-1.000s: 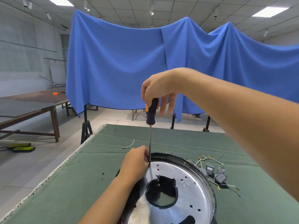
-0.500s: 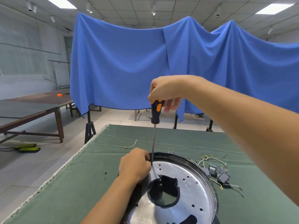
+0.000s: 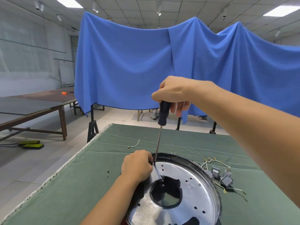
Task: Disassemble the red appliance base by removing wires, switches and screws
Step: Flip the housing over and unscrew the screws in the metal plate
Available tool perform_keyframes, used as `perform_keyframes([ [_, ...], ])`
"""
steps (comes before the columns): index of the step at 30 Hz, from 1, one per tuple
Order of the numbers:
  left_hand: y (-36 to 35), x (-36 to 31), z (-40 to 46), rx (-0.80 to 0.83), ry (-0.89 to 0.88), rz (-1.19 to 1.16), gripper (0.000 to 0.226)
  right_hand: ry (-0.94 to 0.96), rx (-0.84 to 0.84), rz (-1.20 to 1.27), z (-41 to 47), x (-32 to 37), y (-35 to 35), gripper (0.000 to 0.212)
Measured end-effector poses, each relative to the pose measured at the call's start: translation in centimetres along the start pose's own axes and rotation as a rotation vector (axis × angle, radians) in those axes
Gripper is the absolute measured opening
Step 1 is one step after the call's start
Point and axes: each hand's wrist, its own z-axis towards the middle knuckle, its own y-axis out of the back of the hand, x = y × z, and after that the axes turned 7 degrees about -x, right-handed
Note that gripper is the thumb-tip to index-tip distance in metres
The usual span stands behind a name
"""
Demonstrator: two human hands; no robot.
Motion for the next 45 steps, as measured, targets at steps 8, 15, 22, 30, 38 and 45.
perform_keyframes([
  [8, 0.0, -0.1, 0.0, -0.007, -0.011, 0.008, 0.031, 0.039, -0.065, -0.115, -0.1, 0.9, 0.2, 0.019],
  [15, 0.2, -0.2, -0.1, -0.001, -0.005, 0.014, 0.032, 0.008, -0.068, -0.197, -1.3, 1.9, 0.1, 0.038],
  [22, 0.2, -0.1, -0.3, -0.005, -0.012, 0.014, 0.033, -0.016, 0.103, -0.084, -0.9, 2.6, 0.7, 0.023],
  [30, 0.1, -0.1, -0.1, 0.005, -0.005, 0.013, 0.032, -0.021, -0.088, -0.152, -0.8, 0.4, 0.4, 0.035],
  [38, 0.2, -0.1, -0.1, 0.004, -0.005, 0.002, 0.033, -0.039, -0.046, -0.056, -1.3, -0.7, 0.5, 0.047],
  [45, 0.1, -0.1, -0.1, -0.004, -0.013, 0.007, 0.032, -0.011, 0.032, 0.029, -1.2, -1.2, 1.0, 0.016],
])
